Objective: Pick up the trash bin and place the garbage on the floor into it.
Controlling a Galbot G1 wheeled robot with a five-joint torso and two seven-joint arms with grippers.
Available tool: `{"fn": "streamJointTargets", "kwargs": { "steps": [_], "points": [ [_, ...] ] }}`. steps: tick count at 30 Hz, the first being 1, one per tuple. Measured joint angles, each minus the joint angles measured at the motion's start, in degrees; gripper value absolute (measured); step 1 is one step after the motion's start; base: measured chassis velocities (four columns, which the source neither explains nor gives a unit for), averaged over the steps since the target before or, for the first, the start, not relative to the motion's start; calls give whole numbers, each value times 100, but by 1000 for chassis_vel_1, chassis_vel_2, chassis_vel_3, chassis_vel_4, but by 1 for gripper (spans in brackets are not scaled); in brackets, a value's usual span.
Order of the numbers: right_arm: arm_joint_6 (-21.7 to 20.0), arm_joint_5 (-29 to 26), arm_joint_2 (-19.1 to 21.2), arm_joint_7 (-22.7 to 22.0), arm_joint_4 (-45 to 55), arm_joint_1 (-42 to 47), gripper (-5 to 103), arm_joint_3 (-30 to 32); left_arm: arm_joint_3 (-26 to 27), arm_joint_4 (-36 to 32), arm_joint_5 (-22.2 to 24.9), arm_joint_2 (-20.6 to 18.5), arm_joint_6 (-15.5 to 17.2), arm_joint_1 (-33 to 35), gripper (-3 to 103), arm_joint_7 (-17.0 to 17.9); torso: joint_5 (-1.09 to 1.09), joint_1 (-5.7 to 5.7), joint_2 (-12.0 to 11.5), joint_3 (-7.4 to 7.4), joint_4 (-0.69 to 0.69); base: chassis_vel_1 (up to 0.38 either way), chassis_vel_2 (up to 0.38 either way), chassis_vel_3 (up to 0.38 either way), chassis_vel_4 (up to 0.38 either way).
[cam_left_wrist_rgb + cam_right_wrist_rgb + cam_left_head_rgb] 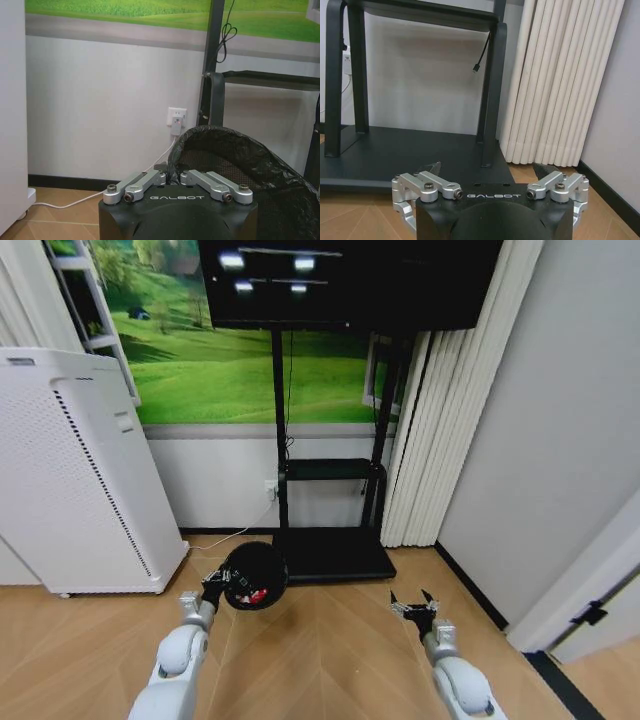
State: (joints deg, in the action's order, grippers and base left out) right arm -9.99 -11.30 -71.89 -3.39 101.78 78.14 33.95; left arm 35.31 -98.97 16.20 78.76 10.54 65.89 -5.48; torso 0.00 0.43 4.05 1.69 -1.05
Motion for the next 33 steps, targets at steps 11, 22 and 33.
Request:
{"fn": "streamJointTargets", "kwargs": {
  "steps": [11,22,33],
  "points": [
    [-2,-21,21,-4,41,84,100,28,-4,-51,-32,62,1,43,7,10,0,0,0,0,0,87,47,-88,-48],
    [5,-55,89,-4,66,156,100,87,-32,-125,-26,72,29,54,7,63,0,0,0,0,0,71,25,-82,-30],
    [14,-40,98,-5,105,215,100,90,-1,-116,-2,84,34,41,7,65,1,-1,0,0,1,97,14,-104,-9]
  ]
}}
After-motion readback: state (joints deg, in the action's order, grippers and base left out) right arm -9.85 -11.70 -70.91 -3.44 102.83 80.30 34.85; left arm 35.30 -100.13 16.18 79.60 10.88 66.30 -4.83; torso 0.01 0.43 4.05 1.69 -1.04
